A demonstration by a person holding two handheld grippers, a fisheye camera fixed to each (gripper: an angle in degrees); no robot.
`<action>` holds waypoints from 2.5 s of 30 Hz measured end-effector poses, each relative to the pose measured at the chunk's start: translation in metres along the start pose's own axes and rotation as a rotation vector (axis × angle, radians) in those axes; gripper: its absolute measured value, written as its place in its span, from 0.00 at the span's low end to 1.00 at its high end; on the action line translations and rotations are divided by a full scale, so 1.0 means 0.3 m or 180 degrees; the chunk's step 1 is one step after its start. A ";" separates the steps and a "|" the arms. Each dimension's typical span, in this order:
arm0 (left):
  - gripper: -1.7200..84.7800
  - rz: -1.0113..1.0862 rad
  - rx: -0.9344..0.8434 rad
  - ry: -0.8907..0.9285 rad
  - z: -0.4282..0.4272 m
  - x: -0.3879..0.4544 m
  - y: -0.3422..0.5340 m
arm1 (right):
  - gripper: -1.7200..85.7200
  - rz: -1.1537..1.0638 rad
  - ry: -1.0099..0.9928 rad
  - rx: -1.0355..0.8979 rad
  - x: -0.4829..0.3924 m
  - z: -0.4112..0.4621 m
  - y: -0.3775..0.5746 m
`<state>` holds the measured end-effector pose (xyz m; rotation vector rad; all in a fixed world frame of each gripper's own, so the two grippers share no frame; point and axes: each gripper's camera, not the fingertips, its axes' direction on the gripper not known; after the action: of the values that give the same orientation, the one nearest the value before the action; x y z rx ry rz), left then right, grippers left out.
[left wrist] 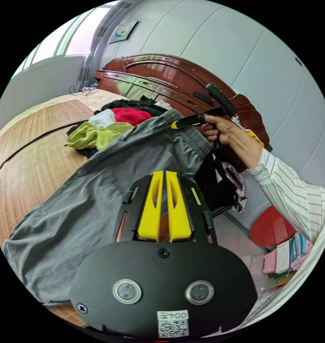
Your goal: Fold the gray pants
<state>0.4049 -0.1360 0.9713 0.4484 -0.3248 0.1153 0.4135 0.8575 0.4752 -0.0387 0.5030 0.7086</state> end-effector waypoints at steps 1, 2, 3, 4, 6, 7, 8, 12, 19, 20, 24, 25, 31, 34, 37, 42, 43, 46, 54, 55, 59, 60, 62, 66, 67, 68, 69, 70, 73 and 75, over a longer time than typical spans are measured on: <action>0.04 -0.0046 0.0023 -0.0318 -0.103 -0.082 0.087 | 0.16 0.0165 0.0127 0.0292 0.006 -0.063 0.042; 0.04 -0.0101 0.0027 -0.0476 -0.155 -0.127 0.134 | 0.16 0.0302 0.0277 0.0622 -0.004 -0.130 0.098; 0.03 -0.0267 0.0001 -0.0798 -0.254 -0.218 0.228 | 0.15 0.0366 0.0370 0.0801 -0.013 -0.162 0.127; 0.03 -0.0420 -0.0054 -0.1148 -0.350 -0.309 0.330 | 0.14 0.0460 0.0540 0.1038 -0.035 -0.212 0.182; 0.03 -0.0695 -0.0117 -0.1707 -0.490 -0.434 0.480 | 0.11 0.0579 0.0596 0.1301 -0.071 -0.262 0.265; 0.03 -0.0855 -0.0159 -0.2008 -0.571 -0.512 0.572 | 0.09 0.0576 0.0397 0.1457 -0.105 -0.281 0.325; 0.03 -0.0956 -0.0196 -0.2138 -0.606 -0.552 0.615 | 0.07 0.0535 0.0025 0.1544 -0.152 -0.282 0.382; 0.03 -0.1725 -0.0299 -0.2482 -0.789 -0.789 0.845 | 0.02 0.0083 -0.0730 0.1150 -0.448 -0.132 0.492; 0.03 -0.1854 -0.0404 -0.2793 -0.886 -0.936 0.999 | 0.02 -0.0541 -0.1285 0.0143 -1.175 0.242 0.601; 0.03 -0.1843 -0.0437 -0.2819 -0.889 -0.944 1.007 | 0.03 -0.0572 -0.1283 0.0070 -1.267 0.277 0.598; 0.03 -0.1895 -0.0819 -0.2872 -0.904 -1.017 1.110 | 0.06 -0.0793 -0.1028 -0.0309 -1.500 0.385 0.602; 0.03 -0.1850 -0.0691 -0.2824 -0.933 -1.017 1.148 | 0.06 -0.0905 -0.0809 -0.0510 -1.557 0.424 0.631; 0.03 -0.1823 -0.0509 -0.2619 -1.064 -1.044 1.284 | 0.06 -0.0943 -0.0995 -0.0239 -1.580 0.397 0.742; 0.02 -0.1737 0.0004 -0.2604 -1.166 -1.010 1.296 | 0.07 -0.0887 -0.0954 -0.0064 -1.595 0.351 0.737; 0.02 -0.1833 -0.0500 -0.2628 -1.130 -1.074 1.321 | 0.07 -0.0987 -0.0827 -0.0245 -1.645 0.373 0.754; 0.02 -0.1727 0.0001 -0.2704 -1.180 -1.046 1.303 | 0.07 -0.0924 -0.0996 0.0175 -1.657 0.269 0.719; 0.02 -0.1586 0.0008 -0.2737 -1.166 -1.044 1.285 | 0.07 -0.1003 -0.1007 0.0300 -1.671 0.236 0.674; 0.02 -0.1714 -0.0278 -0.2837 -1.112 -1.120 1.290 | 0.08 -0.1377 -0.0883 0.0359 -1.749 0.217 0.496; 0.02 -0.2109 -0.0413 -0.2707 -1.130 -1.245 1.362 | 0.11 -0.2599 -0.0802 -0.0083 -2.103 0.356 0.099; 0.02 -0.2106 -0.0413 -0.2709 -1.133 -1.252 1.365 | 0.11 -0.2763 -0.0805 -0.0160 -2.156 0.378 0.066; 0.02 -0.2157 -0.0368 -0.2587 -1.153 -1.285 1.382 | 0.07 -0.3164 -0.0843 -0.0512 -2.295 0.456 -0.006; 0.02 -0.2159 -0.0349 -0.2496 -1.164 -1.300 1.392 | 0.05 -0.3207 -0.0866 -0.0582 -2.308 0.469 -0.012; 0.02 -0.2132 -0.0332 -0.2373 -1.179 -1.320 1.403 | 0.02 -0.3245 -0.0700 -0.0692 -2.338 0.516 -0.046; 0.02 -0.1944 -0.0423 -0.2347 -1.188 -1.335 1.409 | 0.02 -0.2541 -0.1035 -0.0689 -2.289 0.541 -0.151; 0.02 -0.1901 -0.0453 -0.2396 -1.185 -1.334 1.408 | 0.02 -0.2254 -0.1079 -0.0758 -2.261 0.566 -0.177; 0.02 -0.1883 -0.0463 -0.2416 -1.185 -1.333 1.409 | 0.03 -0.1990 -0.1090 -0.0855 -2.224 0.594 -0.196; 0.02 -0.1857 -0.0469 -0.2442 -1.186 -1.333 1.412 | 0.03 -0.1876 -0.1226 -0.0867 -2.201 0.597 -0.203; 0.02 -0.1869 -0.0437 -0.2437 -1.192 -1.334 1.420 | 0.03 -0.1588 -0.1485 -0.0856 -2.145 0.586 -0.214; 0.02 -0.1932 -0.0380 -0.2588 -1.228 -1.323 1.426 | 0.04 -0.1197 -0.1764 -0.0447 -2.022 0.474 -0.165; 0.02 -0.1880 -0.0247 -0.2690 -1.254 -1.298 1.399 | 0.06 -0.1214 -0.1718 -0.0322 -1.990 0.412 -0.094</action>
<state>0.0686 0.3918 0.6921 0.4834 -1.0037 -0.6812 0.0987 0.4946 0.8518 -0.0351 -0.0613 0.3448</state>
